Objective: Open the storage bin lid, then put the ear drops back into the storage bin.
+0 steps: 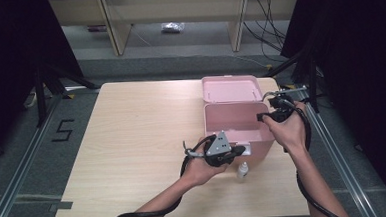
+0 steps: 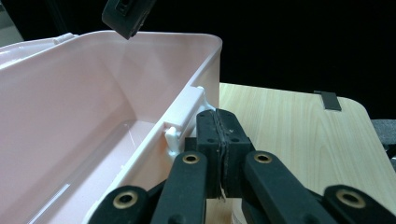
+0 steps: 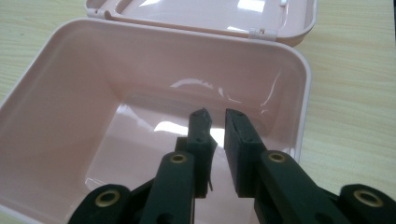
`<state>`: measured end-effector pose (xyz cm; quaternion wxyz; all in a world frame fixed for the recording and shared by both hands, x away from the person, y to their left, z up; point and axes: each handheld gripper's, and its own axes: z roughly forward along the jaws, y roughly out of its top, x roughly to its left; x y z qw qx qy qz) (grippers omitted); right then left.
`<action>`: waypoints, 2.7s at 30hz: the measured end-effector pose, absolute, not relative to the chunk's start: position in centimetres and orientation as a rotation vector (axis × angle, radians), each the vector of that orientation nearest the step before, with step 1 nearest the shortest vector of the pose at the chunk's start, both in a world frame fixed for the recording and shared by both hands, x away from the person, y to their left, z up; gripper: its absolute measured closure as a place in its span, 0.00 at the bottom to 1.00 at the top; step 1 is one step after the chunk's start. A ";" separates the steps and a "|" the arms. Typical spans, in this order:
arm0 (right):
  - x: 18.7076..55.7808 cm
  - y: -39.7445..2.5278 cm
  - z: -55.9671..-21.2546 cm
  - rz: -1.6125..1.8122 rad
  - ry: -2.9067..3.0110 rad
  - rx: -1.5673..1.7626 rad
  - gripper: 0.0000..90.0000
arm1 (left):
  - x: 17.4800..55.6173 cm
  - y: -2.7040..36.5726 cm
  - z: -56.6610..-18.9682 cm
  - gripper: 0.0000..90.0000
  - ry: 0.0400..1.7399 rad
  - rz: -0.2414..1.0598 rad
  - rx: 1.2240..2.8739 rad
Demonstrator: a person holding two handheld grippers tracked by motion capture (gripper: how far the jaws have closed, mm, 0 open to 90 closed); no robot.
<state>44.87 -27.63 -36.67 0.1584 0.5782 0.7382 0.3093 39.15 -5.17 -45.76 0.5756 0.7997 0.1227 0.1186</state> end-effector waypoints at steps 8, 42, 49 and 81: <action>43.8 -27.3 -36.5 0.881 2.146 1.709 0.90 | 38.7 -3.9 -44.8 0.90 0.332 0.256 1.848; 39.5 -27.2 -35.8 0.848 2.305 1.675 0.85 | 38.5 4.4 -42.8 0.46 0.586 0.292 1.783; 39.2 -27.2 -36.2 0.813 2.317 1.651 0.85 | 38.2 4.7 -43.0 0.46 0.593 0.288 1.781; 37.5 -24.6 -36.7 0.518 2.507 1.725 0.80 | 38.1 4.9 -43.2 0.45 0.589 0.287 1.780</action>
